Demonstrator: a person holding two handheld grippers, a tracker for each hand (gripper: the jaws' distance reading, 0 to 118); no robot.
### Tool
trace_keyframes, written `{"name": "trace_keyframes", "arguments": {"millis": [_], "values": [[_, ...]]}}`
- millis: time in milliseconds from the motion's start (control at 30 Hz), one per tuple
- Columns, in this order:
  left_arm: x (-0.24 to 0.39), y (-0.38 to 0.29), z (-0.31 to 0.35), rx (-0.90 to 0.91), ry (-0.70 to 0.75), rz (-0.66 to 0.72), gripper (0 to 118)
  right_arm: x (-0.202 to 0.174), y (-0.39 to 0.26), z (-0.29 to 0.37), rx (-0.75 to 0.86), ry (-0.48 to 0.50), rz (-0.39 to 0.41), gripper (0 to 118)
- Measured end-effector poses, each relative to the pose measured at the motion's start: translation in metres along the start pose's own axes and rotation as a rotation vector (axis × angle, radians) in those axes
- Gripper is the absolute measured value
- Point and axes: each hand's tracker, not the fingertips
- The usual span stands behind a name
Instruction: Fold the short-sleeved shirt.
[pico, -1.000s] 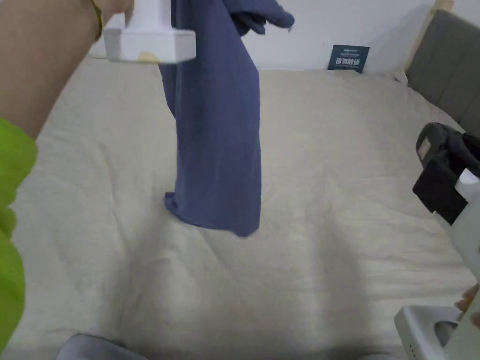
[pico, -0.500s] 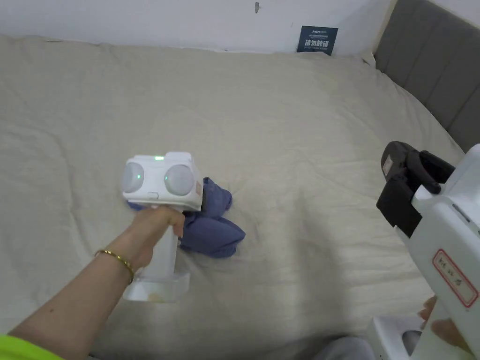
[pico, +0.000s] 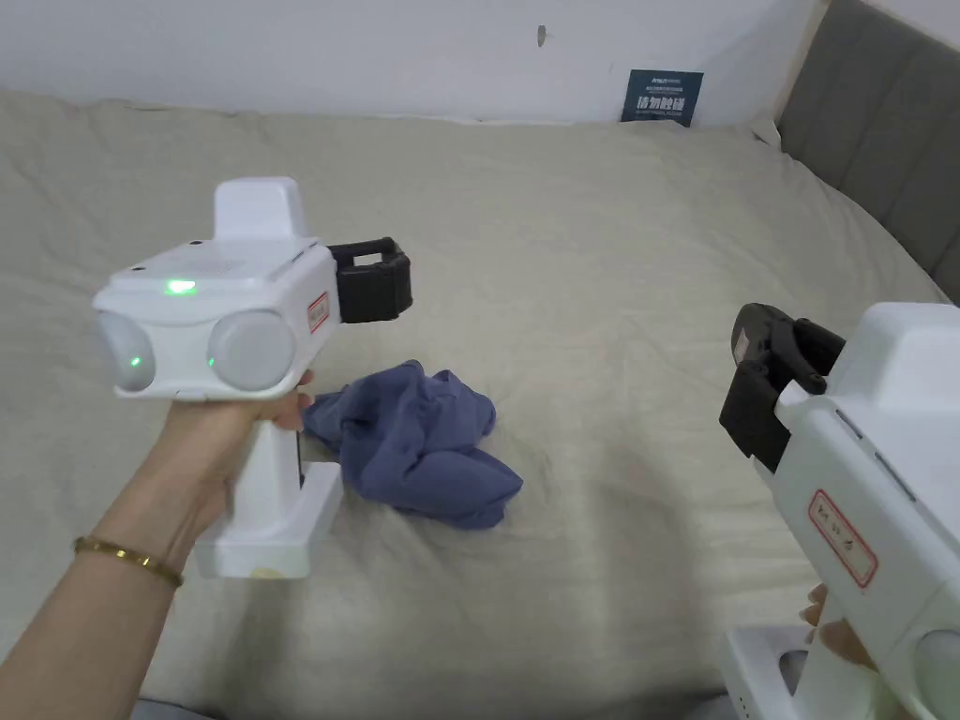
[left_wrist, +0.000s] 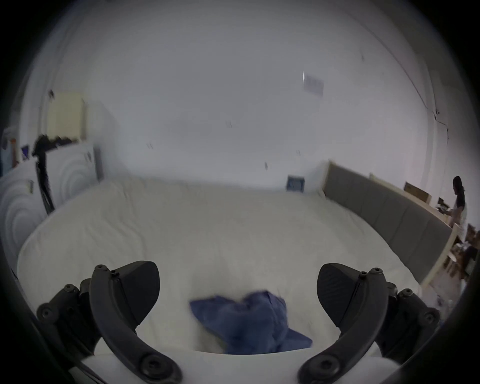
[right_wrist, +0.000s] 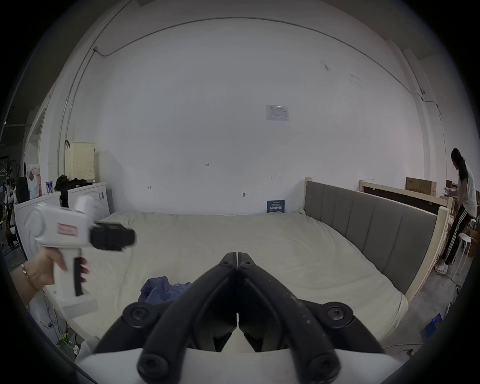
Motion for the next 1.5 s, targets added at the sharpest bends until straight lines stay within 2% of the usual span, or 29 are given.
{"name": "trace_keyframes", "arguments": {"millis": [100,200,367,433,500,533,633,700,1100,1333,1367,1400,1467,1500], "values": [[-0.008,-0.006,0.031,0.106,0.106,-0.101,118,-0.004,0.001,-0.005,0.012,-0.003,0.02,1],[-0.013,-0.018,0.055,0.106,0.124,-0.172,118,-0.009,0.001,-0.009,0.01,0.007,0.011,1],[-0.023,-0.041,0.081,0.129,0.183,-0.156,117,-0.013,-0.004,-0.01,0.011,0.015,0.012,1],[-0.026,-0.047,0.089,0.152,0.205,-0.148,96,-0.013,-0.008,-0.008,0.012,0.016,0.014,1],[-0.027,-0.051,0.095,0.16,0.212,-0.151,62,-0.014,-0.01,-0.008,0.009,0.016,0.015,1],[-0.028,-0.053,0.096,0.162,0.21,-0.149,49,-0.014,-0.012,-0.008,0.005,0.014,0.017,1],[-0.026,-0.055,0.098,0.154,0.188,-0.147,24,-0.014,-0.017,-0.009,-0.003,0.009,0.014,1],[-0.024,-0.057,0.099,0.143,0.185,-0.152,1,-0.013,-0.02,-0.01,-0.009,0.007,0.001,1],[-0.031,-0.059,0.096,0.082,0.153,-0.111,0,-0.014,-0.023,-0.012,-0.032,0.021,-0.013,1],[-0.054,-0.038,0.034,-0.163,0.1,0.028,2,-0.013,-0.022,-0.019,-0.056,0.045,-0.015,1],[-0.058,-0.036,0.02,-0.204,0.111,0.06,8,-0.013,-0.022,-0.021,-0.059,0.046,-0.012,1],[-0.063,-0.034,0.002,-0.263,0.114,0.095,23,-0.014,-0.022,-0.022,-0.062,0.047,-0.006,1],[-0.073,-0.035,-0.031,-0.35,0.102,0.17,55,-0.015,-0.023,-0.027,-0.068,0.047,0.006,1],[-0.076,-0.038,-0.046,-0.404,0.098,0.191,77,-0.015,-0.024,-0.029,-0.074,0.048,0.01,1]]}}
